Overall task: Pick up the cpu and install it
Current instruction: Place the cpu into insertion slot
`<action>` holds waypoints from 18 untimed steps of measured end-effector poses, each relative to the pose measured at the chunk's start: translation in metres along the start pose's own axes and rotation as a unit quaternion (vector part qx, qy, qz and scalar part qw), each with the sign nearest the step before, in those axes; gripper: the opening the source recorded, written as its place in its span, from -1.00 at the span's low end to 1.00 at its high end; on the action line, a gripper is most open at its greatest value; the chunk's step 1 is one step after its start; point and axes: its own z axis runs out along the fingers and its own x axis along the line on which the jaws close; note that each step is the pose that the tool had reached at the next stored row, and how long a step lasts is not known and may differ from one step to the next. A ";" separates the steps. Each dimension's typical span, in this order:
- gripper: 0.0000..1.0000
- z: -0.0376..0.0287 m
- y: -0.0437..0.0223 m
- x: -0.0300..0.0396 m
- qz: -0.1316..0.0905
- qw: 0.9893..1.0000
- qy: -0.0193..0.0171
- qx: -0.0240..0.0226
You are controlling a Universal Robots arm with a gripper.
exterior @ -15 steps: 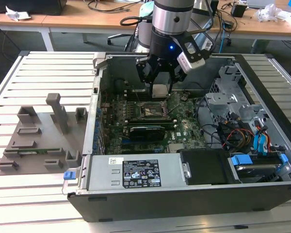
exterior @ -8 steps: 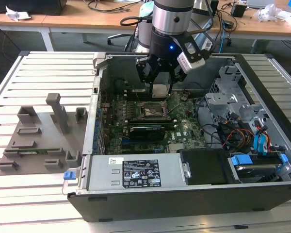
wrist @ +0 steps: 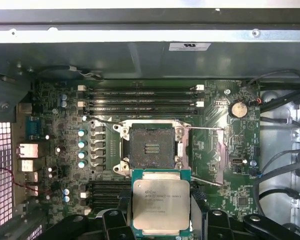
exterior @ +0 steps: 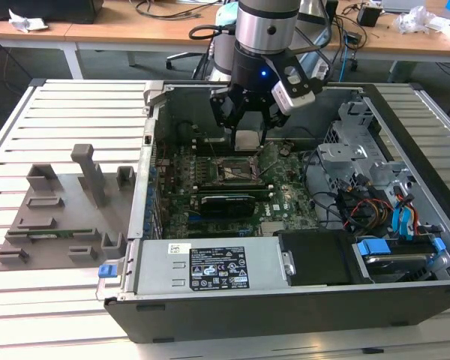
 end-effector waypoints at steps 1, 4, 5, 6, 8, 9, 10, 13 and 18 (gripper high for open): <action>0.09 0.0000 0.0000 0.0000 0.004 1.000 0.000 0.000; 0.09 0.0002 0.0000 0.0000 0.015 1.000 0.000 0.000; 0.09 0.0002 0.0000 0.0000 0.021 1.000 0.000 0.000; 0.09 0.0003 0.0000 0.0000 0.026 1.000 0.000 0.000; 0.09 0.0004 0.0000 0.0000 0.034 0.999 0.000 0.000; 0.09 0.0005 0.0000 0.0000 0.037 0.999 0.000 0.000; 0.09 0.0005 0.0000 0.0000 0.040 0.999 0.000 0.000; 0.09 0.0007 0.0000 0.0000 0.048 0.999 0.000 0.000; 0.09 0.0010 0.0000 0.0000 0.062 0.998 0.001 -0.001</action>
